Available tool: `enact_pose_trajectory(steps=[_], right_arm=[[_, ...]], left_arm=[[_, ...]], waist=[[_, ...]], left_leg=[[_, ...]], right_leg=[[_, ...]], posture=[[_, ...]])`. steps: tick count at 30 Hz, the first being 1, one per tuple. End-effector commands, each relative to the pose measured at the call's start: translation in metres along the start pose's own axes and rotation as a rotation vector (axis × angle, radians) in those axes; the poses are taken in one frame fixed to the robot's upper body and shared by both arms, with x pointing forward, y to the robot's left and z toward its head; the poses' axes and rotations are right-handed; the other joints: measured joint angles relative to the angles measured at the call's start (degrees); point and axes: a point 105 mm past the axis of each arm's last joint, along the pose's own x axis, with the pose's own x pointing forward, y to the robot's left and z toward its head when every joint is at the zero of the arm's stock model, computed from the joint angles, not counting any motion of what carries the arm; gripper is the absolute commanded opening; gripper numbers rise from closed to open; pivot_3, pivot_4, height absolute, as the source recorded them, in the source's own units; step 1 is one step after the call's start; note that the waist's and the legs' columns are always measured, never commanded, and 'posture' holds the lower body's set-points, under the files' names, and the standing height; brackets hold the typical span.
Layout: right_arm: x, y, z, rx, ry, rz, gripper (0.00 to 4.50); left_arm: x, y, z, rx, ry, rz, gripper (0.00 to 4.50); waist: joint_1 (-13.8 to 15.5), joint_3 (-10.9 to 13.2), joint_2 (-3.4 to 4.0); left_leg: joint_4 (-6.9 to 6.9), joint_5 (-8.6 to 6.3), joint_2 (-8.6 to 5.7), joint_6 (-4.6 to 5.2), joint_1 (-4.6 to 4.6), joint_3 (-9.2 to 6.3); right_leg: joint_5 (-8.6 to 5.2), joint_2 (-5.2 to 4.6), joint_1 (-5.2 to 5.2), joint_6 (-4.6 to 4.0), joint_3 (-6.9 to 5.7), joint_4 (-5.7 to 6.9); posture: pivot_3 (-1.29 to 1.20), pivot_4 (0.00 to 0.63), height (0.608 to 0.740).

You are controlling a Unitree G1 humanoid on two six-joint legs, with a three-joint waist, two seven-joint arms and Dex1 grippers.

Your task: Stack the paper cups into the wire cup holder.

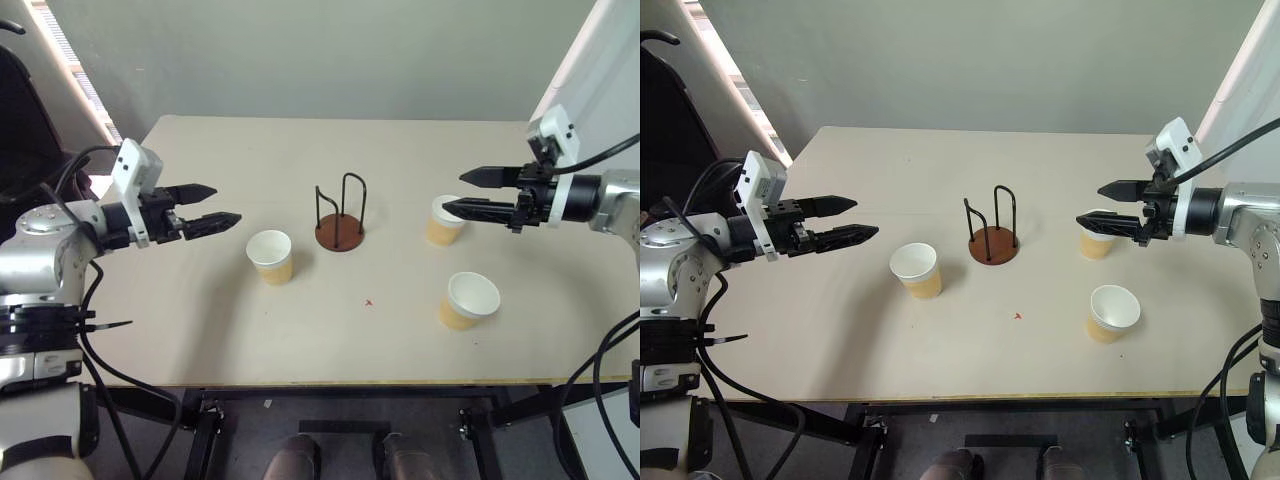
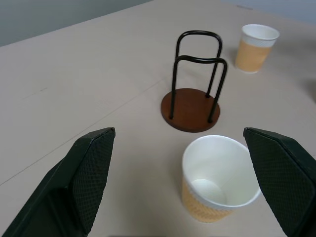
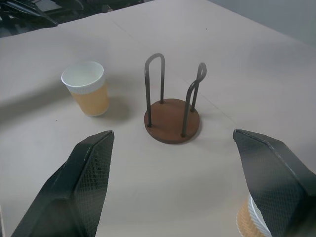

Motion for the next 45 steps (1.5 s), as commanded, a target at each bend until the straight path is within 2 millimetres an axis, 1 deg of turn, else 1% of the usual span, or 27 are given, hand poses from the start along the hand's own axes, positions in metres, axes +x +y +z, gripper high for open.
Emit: enact_pose_trajectory(steps=[1,4,6,8,11,13,14,15,17,19,23,29,33,40,45], right_arm=[[-0.005,0.003,0.016,-0.043,-0.035,-0.007,3.99],[-0.006,0.003,0.016,-0.049,-0.038,-0.015,3.99],[-0.008,0.003,0.014,-0.037,-0.035,-0.023,3.99],[-0.011,0.006,0.017,-0.034,-0.028,-0.019,3.99],[-0.015,0.011,0.023,-0.038,-0.030,-0.005,3.99],[-0.014,0.019,0.026,-0.044,-0.032,0.026,3.99],[-0.013,0.022,0.024,-0.051,-0.029,0.031,3.99],[-0.012,0.024,0.023,-0.055,-0.026,0.033,3.99],[-0.011,0.028,0.028,-0.065,-0.042,0.033,3.99],[-0.013,0.028,0.030,-0.065,-0.050,0.025,3.99],[-0.016,0.026,0.027,-0.061,-0.037,0.007,3.99],[-0.022,0.026,0.027,-0.065,-0.025,-0.018,3.99],[-0.023,0.025,0.027,-0.068,-0.023,-0.029,3.99],[-0.025,0.023,0.027,-0.075,-0.022,-0.045,3.99],[-0.026,0.021,0.026,-0.072,-0.021,-0.052,3.99]], left_arm=[[0.004,0.000,0.011,0.028,-0.030,-0.020,4.50],[0.008,0.000,0.010,0.023,-0.034,-0.028,4.50],[0.015,-0.004,0.010,0.018,-0.050,-0.048,4.50],[0.025,-0.016,0.017,0.020,-0.074,-0.091,4.50],[0.035,-0.028,0.027,0.019,-0.091,-0.143,4.50],[0.045,-0.040,0.038,0.022,-0.116,-0.210,4.50],[0.050,-0.045,0.041,0.019,-0.124,-0.235,4.50],[0.053,-0.047,0.042,0.016,-0.127,-0.246,4.50],[0.061,-0.055,0.049,0.023,-0.126,-0.279,4.50],[0.067,-0.059,0.051,0.035,-0.115,-0.289,4.50],[0.083,-0.063,0.048,0.060,-0.067,-0.273,4.50],[0.105,-0.060,0.032,0.058,0.003,-0.195,4.50],[0.113,-0.064,0.030,0.056,0.016,-0.202,4.50],[0.127,-0.069,0.031,0.075,0.047,-0.217,4.50],[0.130,-0.069,0.029,0.085,0.089,-0.221,4.50]], waist=[[0.0,0.0,0.00],[0.0,0.0,0.00],[0.0,0.0,0.00],[0.0,0.0,0.00],[0.1,0.0,-0.02],[0.2,0.0,-0.03],[0.2,0.0,-0.03],[0.2,0.0,-0.03],[0.1,0.0,-0.02],[0.1,0.0,-0.03],[0.1,0.0,-0.03],[0.2,0.0,-0.03],[0.2,0.0,-0.04],[0.4,0.0,-0.04],[0.5,0.0,-0.04]], left_leg=[[0.00,0.00,0.00,0.00,-0.01,0.00],[0.00,0.00,0.00,0.00,-0.03,-0.01],[0.00,0.00,0.00,0.00,-0.02,0.00],[0.00,0.00,0.00,0.00,-0.02,0.00],[0.01,0.02,0.00,0.00,-0.10,0.00],[0.02,0.03,-0.01,0.00,-0.14,0.00],[0.03,0.04,-0.01,0.00,-0.14,0.00],[0.04,0.04,-0.01,0.00,-0.14,0.01],[0.04,0.04,-0.01,0.00,-0.12,0.02],[0.04,0.06,-0.01,-0.01,-0.10,0.03],[0.05,0.10,0.00,0.01,-0.09,0.04],[0.06,0.15,0.00,0.08,-0.09,0.04],[0.06,0.16,-0.01,0.08,-0.12,0.05],[0.07,0.18,-0.03,0.08,-0.13,0.06],[0.11,0.17,-0.03,0.09,-0.14,0.07]], right_leg=[[0.00,0.00,-0.02,0.00,0.00,0.00],[0.00,0.00,-0.02,0.00,0.00,0.01],[0.00,0.00,-0.03,0.00,0.01,0.00],[0.00,0.00,-0.03,0.02,0.01,0.01],[0.00,0.00,-0.04,0.05,0.00,-0.01],[0.01,0.00,-0.04,0.07,0.00,-0.01],[0.01,0.00,-0.05,0.09,0.00,-0.02],[0.01,0.00,-0.04,0.09,0.00,-0.02],[0.01,0.00,-0.03,0.12,0.02,-0.03],[0.02,0.00,-0.03,0.16,0.02,-0.03],[0.10,-0.01,-0.02,0.34,0.04,-0.02],[0.04,-0.01,0.02,0.65,0.06,-0.01],[0.16,-0.01,0.02,0.86,0.08,-0.03],[0.14,-0.02,0.04,0.94,0.09,-0.04],[0.14,-0.02,0.06,0.99,0.12,-0.06]], posture=[[0.00,0.150,0.740],[0.00,0.150,0.740],[0.00,0.150,0.740],[0.00,0.150,0.740],[0.00,0.150,0.740],[0.00,0.150,0.740],[0.00,0.150,0.740],[0.00,0.150,0.740],[0.00,0.150,0.740],[0.00,0.150,0.740],[0.00,0.150,0.740],[0.00,0.150,0.740],[0.00,0.150,0.740],[0.00,0.150,0.740],[0.00,0.150,0.740]])
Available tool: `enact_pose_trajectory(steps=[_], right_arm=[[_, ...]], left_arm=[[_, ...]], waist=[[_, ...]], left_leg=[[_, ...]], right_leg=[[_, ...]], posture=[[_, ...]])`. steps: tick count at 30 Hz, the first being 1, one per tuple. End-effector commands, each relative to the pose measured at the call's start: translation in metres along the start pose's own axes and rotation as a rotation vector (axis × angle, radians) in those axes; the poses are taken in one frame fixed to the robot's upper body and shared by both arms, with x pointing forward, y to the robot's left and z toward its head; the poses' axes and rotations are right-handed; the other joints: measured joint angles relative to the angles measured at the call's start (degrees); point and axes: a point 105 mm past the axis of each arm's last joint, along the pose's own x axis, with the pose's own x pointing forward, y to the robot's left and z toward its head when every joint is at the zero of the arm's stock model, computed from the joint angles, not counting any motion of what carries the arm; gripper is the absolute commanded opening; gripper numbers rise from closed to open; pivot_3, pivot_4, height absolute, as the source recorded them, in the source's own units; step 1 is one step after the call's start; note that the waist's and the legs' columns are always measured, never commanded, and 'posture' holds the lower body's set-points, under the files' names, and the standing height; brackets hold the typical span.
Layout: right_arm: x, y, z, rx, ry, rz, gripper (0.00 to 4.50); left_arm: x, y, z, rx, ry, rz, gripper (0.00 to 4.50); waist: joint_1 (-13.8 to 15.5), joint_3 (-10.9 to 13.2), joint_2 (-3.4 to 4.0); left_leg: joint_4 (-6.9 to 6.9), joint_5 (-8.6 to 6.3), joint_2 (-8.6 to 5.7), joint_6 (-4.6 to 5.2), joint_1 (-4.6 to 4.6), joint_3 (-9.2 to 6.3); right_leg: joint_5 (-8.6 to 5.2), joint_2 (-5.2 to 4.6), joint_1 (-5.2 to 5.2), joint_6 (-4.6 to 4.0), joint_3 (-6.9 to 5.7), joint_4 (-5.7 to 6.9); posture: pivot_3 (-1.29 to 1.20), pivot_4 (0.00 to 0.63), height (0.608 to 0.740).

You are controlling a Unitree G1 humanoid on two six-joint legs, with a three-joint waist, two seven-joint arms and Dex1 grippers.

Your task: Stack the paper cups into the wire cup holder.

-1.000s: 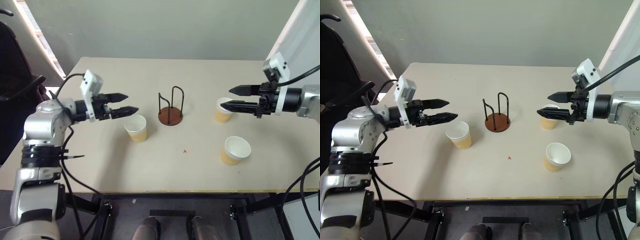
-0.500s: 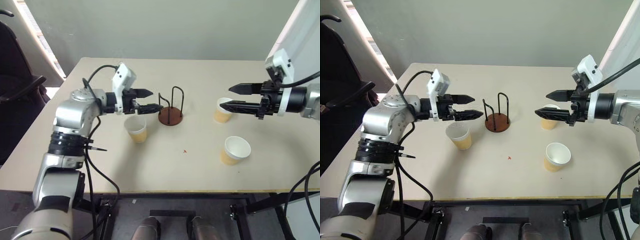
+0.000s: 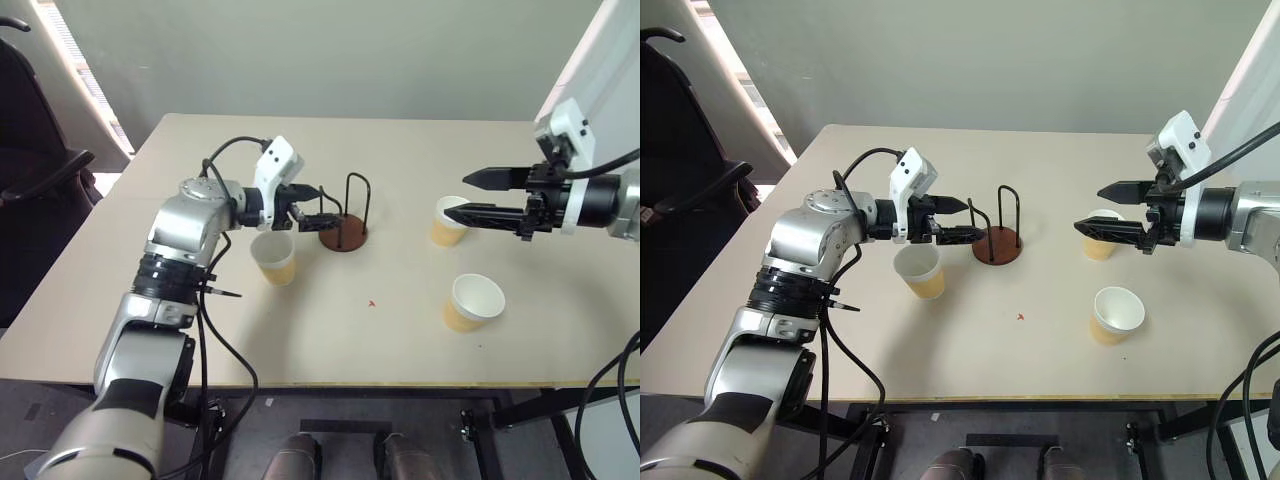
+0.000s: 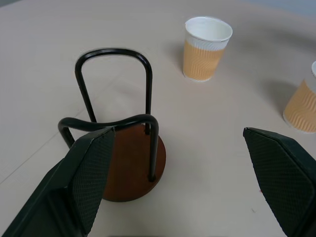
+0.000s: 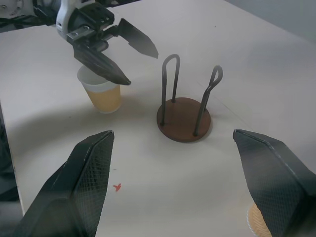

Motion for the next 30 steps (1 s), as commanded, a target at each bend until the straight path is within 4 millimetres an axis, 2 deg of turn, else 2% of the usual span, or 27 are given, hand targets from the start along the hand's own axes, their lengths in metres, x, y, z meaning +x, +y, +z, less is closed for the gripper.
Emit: enact_pose_trajectory(steps=[1,7,13,23,30], right_arm=[[-0.011,-0.003,0.014,-0.049,-0.045,-0.043,3.99],[-0.010,-0.005,0.012,-0.046,-0.047,-0.050,3.99],[-0.007,-0.005,0.011,-0.047,-0.049,-0.047,3.99],[-0.006,-0.007,0.011,-0.048,-0.053,-0.046,3.99],[-0.007,-0.007,0.010,-0.051,-0.053,-0.052,3.99]], left_arm=[[-0.003,0.001,0.014,0.052,-0.001,0.000,4.50],[-0.006,0.002,0.014,0.063,0.028,0.001,4.50],[-0.004,0.003,0.004,0.070,0.068,0.019,4.50],[0.014,0.006,-0.009,0.075,0.110,0.026,4.50],[0.030,0.009,-0.008,0.069,0.088,0.041,4.50]], waist=[[0.0,0.0,0.00],[0.0,0.0,0.00],[0.0,0.0,0.00],[0.1,0.0,0.00],[0.2,0.0,0.00]], left_leg=[[0.00,0.00,0.00,0.00,0.00,0.01],[0.02,0.00,0.00,0.00,-0.01,0.01],[0.13,0.00,0.00,0.00,-0.05,0.01],[0.30,-0.06,-0.01,0.10,-0.12,0.02],[0.46,-0.09,-0.01,0.15,-0.22,0.02]], right_leg=[[-0.01,0.00,0.00,0.01,0.01,0.01],[-0.04,0.00,0.00,0.07,0.01,0.00],[-0.07,0.00,0.02,0.11,0.02,0.00],[-0.05,-0.01,0.03,0.17,0.02,0.02],[-0.01,-0.01,0.02,0.24,0.02,0.02]], posture=[[0.00,0.150,0.740],[0.00,0.150,0.740],[0.00,0.150,0.740],[0.00,0.150,0.740],[0.00,0.150,0.740]])
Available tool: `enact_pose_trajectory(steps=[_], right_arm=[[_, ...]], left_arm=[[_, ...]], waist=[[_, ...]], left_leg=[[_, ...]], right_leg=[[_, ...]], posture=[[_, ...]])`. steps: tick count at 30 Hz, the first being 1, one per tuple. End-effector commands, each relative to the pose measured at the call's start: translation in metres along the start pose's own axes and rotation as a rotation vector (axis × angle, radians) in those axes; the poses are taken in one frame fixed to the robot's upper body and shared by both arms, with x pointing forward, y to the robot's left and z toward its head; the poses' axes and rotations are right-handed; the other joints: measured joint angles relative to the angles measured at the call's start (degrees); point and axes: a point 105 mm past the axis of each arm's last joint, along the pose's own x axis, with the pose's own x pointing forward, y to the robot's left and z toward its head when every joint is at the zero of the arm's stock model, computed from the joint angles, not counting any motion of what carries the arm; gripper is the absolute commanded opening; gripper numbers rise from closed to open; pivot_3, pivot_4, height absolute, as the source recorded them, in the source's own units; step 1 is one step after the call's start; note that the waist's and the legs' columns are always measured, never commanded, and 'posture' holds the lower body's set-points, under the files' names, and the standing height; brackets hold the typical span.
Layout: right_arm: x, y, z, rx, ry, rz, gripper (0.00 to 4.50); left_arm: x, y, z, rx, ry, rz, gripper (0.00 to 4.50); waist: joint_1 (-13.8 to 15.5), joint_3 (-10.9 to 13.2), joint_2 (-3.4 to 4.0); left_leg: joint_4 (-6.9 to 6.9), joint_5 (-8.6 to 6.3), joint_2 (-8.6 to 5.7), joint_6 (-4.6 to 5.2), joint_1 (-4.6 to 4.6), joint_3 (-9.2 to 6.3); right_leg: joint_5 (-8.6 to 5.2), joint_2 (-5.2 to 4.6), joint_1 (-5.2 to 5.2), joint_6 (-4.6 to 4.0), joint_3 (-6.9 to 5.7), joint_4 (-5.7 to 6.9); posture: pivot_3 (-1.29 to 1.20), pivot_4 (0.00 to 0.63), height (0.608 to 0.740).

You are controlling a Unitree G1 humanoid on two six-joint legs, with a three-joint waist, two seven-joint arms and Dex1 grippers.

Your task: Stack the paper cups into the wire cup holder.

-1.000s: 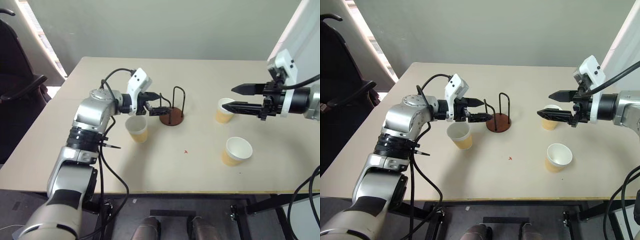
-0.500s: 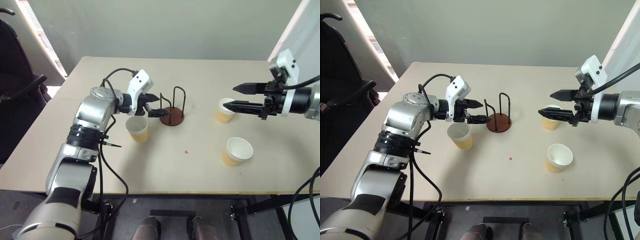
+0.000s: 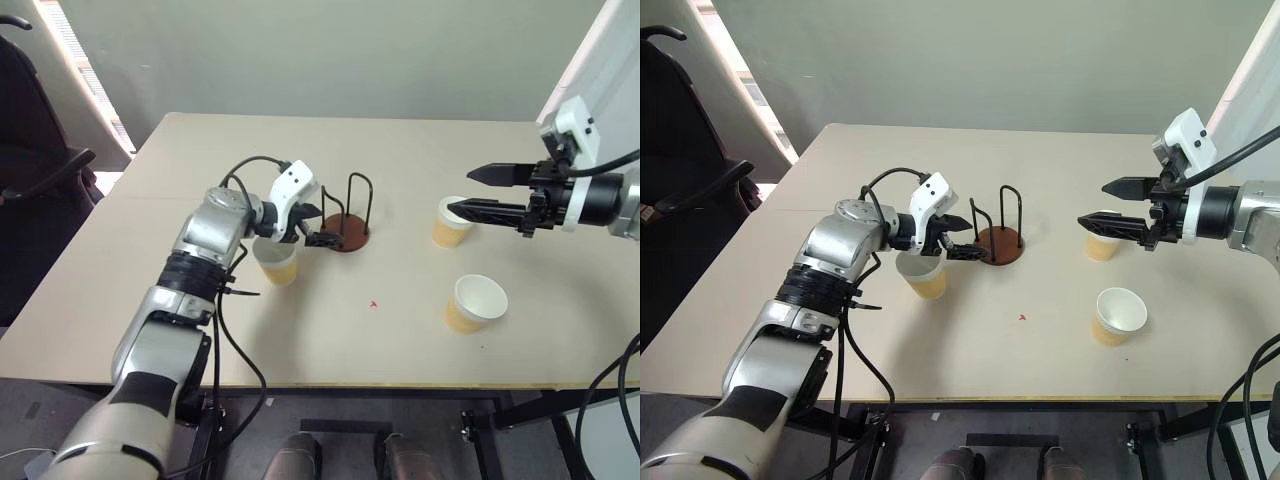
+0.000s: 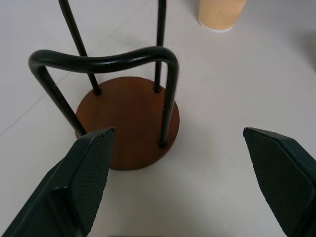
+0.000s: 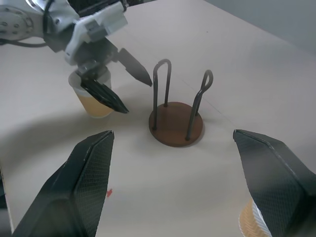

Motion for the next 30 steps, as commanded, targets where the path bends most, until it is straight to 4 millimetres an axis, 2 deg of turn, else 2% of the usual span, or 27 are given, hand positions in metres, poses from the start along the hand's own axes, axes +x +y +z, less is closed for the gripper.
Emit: enact_pose_trajectory(steps=[1,11,12,13,17,23,24,27,30], right_arm=[[-0.006,-0.001,0.009,-0.040,-0.030,-0.028,3.99],[-0.008,-0.001,0.006,-0.042,-0.023,-0.039,3.99],[-0.008,-0.001,0.006,-0.042,-0.023,-0.040,4.03],[-0.008,-0.001,0.006,-0.041,-0.022,-0.041,4.03],[-0.009,-0.001,0.004,-0.039,-0.019,-0.044,4.03],[-0.011,-0.003,0.003,-0.050,-0.015,-0.067,4.03],[-0.012,-0.003,0.004,-0.055,-0.014,-0.067,4.03],[-0.014,-0.001,0.003,-0.062,-0.006,-0.066,4.03],[-0.018,0.001,0.002,-0.065,0.002,-0.066,4.03]], left_arm=[[0.004,0.003,0.023,0.065,-0.057,0.029,4.50],[0.017,0.005,0.031,0.097,-0.104,0.045,4.50],[0.018,0.007,0.032,0.097,-0.114,0.063,4.11],[0.019,0.010,0.033,0.095,-0.126,0.085,3.92],[0.021,0.016,0.033,0.092,-0.147,0.123,2.47],[0.014,0.012,0.039,0.108,-0.185,0.068,0.23],[0.010,0.013,0.041,0.114,-0.193,0.066,0.05],[0.000,0.014,0.046,0.134,-0.218,0.040,0.05],[-0.008,0.007,0.052,0.172,-0.244,-0.023,0.05]], waist=[[0.1,0.0,0.00],[0.2,0.0,0.00],[0.2,0.0,0.00],[0.2,0.0,0.00],[0.2,0.0,0.00],[0.3,0.0,0.00],[0.3,0.0,0.00],[0.2,0.0,0.00],[0.3,0.0,0.00]], left_leg=[[0.07,0.00,0.00,0.00,-0.03,0.00],[0.25,-0.17,-0.04,0.28,-0.08,0.08],[0.25,-0.17,-0.04,0.28,-0.08,0.08],[0.25,-0.17,-0.04,0.28,-0.08,0.09],[0.26,-0.17,-0.05,0.28,-0.08,0.10],[0.27,-0.16,-0.06,0.26,-0.09,0.15],[0.27,-0.16,-0.06,0.26,-0.09,0.16],[0.27,-0.16,-0.06,0.25,-0.09,0.18],[0.27,-0.16,-0.05,0.25,-0.10,0.18]], right_leg=[[0.01,0.00,0.00,0.01,0.00,0.00],[0.05,-0.04,0.02,0.12,0.03,-0.04],[0.05,-0.04,0.02,0.13,0.03,-0.04],[0.05,-0.04,0.02,0.13,0.03,-0.04],[0.05,-0.04,0.02,0.16,0.04,-0.04],[0.02,-0.04,0.02,0.20,0.06,-0.04],[0.02,-0.04,0.02,0.20,0.08,-0.05],[0.02,-0.04,0.00,0.21,0.09,-0.05],[0.00,-0.04,0.00,0.24,0.09,-0.05]], posture=[[0.00,0.150,0.740],[0.00,0.150,0.740],[0.00,0.150,0.740],[0.00,0.150,0.740],[0.00,0.150,0.740],[0.00,0.150,0.740],[0.00,0.150,0.740],[0.00,0.150,0.740],[0.00,0.150,0.740]])
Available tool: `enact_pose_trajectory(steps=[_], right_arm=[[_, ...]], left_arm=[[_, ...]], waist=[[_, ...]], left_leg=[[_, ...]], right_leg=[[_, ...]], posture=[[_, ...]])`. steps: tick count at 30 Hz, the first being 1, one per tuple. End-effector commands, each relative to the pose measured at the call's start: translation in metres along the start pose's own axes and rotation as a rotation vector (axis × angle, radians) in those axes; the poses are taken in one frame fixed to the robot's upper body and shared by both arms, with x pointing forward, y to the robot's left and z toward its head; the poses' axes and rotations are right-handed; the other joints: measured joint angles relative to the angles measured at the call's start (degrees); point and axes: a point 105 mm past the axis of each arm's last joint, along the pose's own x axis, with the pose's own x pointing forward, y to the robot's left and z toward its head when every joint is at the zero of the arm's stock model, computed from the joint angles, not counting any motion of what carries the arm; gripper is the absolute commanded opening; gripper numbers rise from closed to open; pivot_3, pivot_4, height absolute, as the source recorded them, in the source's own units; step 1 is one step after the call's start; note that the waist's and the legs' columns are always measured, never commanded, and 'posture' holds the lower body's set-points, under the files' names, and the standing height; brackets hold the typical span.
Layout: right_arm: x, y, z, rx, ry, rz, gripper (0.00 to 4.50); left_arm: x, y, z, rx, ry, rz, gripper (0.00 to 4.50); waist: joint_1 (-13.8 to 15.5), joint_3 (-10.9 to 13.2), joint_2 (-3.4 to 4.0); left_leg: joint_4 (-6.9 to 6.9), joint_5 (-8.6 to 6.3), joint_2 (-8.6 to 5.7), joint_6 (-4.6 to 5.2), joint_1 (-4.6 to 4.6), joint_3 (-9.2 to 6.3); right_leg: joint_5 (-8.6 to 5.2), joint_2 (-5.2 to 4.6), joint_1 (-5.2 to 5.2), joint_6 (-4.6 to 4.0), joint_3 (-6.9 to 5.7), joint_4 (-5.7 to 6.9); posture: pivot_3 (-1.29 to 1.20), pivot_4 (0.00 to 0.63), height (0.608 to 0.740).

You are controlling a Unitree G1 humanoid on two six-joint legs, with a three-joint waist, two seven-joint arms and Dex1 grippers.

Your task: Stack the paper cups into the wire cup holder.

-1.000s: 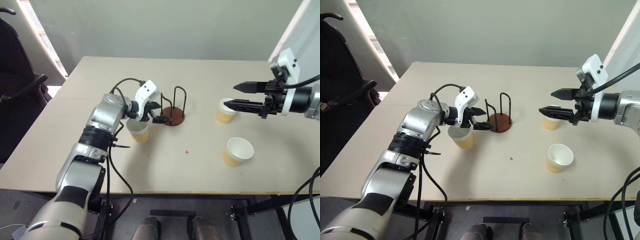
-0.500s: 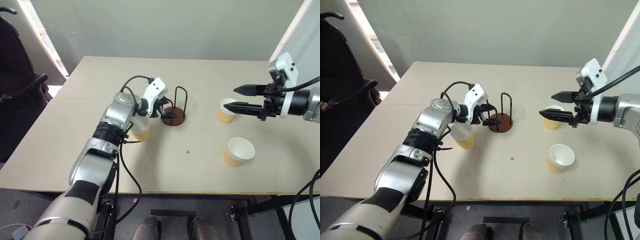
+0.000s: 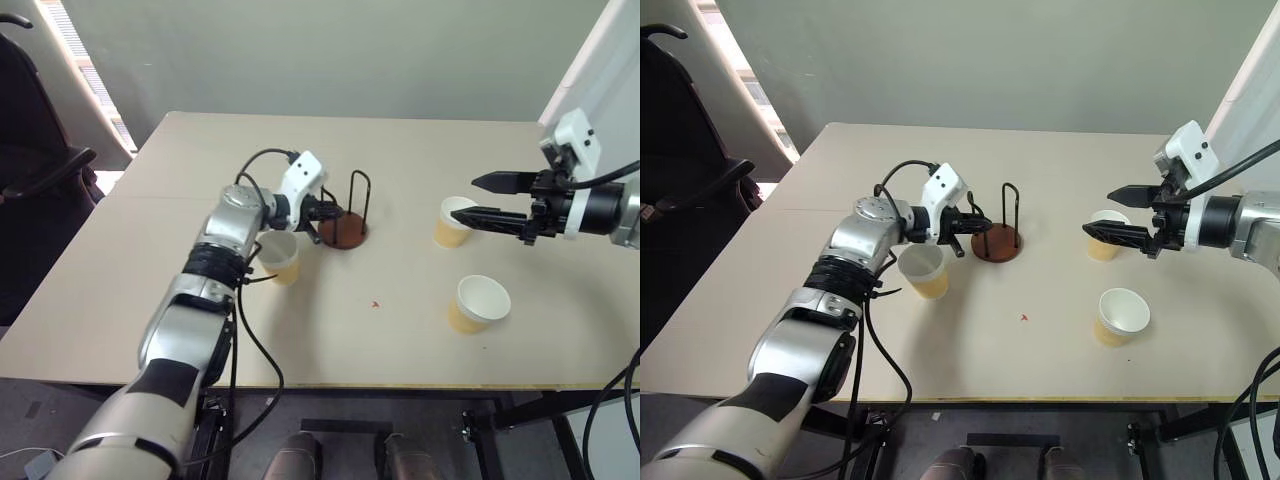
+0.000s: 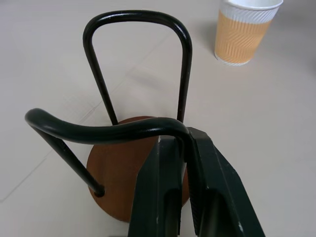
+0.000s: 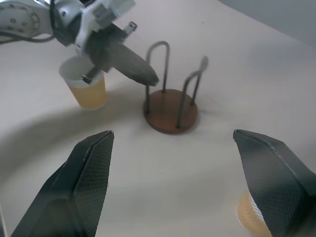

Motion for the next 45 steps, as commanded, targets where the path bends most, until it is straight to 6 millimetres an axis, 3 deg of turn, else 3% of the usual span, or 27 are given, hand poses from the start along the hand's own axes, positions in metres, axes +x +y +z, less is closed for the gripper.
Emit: enact_pose_trajectory(steps=[1,6,11,19,22,34,45], right_arm=[[-0.013,0.004,0.015,-0.066,-0.033,-0.016,4.03],[-0.028,0.014,0.019,-0.088,-0.028,0.016,4.03],[-0.042,0.023,0.008,-0.067,0.035,0.041,4.03],[-0.058,0.010,0.016,-0.099,0.051,-0.021,4.03],[-0.056,0.010,0.018,-0.105,0.047,-0.016,4.03],[-0.047,0.009,0.017,-0.148,0.054,0.037,4.03],[-0.039,0.011,0.015,-0.181,0.085,0.105,4.03]], left_arm=[[-0.012,-0.010,0.042,0.112,-0.125,-0.090,0.05],[-0.015,-0.043,0.051,0.169,-0.153,-0.259,0.05],[-0.012,-0.072,0.050,0.182,-0.153,-0.367,0.05],[-0.006,-0.109,0.029,0.138,-0.105,-0.477,0.05],[-0.004,-0.115,0.026,0.125,-0.090,-0.488,0.05],[-0.006,-0.119,-0.002,0.080,0.006,-0.440,0.05],[0.001,-0.127,-0.012,0.051,0.004,-0.455,0.05]], waist=[[0.1,0.0,0.00],[0.5,0.0,0.00],[0.4,0.0,0.00],[0.3,0.0,0.00],[0.3,0.0,0.01],[0.2,0.0,0.02],[0.3,0.0,0.05]], left_leg=[[0.01,0.00,-0.01,0.00,-0.01,0.00],[0.04,0.00,-0.15,0.00,-0.08,0.01],[0.10,-0.06,-0.16,-0.07,-0.07,0.26],[0.14,-0.12,-0.14,0.02,0.06,0.54],[0.17,-0.47,-0.14,0.62,0.05,0.53],[0.47,-0.46,-0.14,0.64,0.08,0.55],[0.66,-0.52,-0.15,0.73,0.19,0.53]], right_leg=[[0.00,0.00,0.00,0.00,0.01,-0.01],[-0.09,-0.10,0.02,0.14,0.06,-0.02],[-0.20,-0.19,0.05,0.28,0.15,-0.07],[-0.22,-0.29,0.08,0.35,0.25,0.00],[-0.19,-0.30,0.08,0.38,0.25,0.01],[-0.17,-0.29,0.18,0.42,0.25,0.05],[-0.16,-0.30,0.41,0.42,0.25,0.03]], posture=[[0.00,0.150,0.740],[0.00,0.150,0.740],[0.00,0.150,0.740],[0.00,0.150,0.740],[0.00,0.150,0.740],[0.00,0.150,0.740],[0.00,0.150,0.740]])
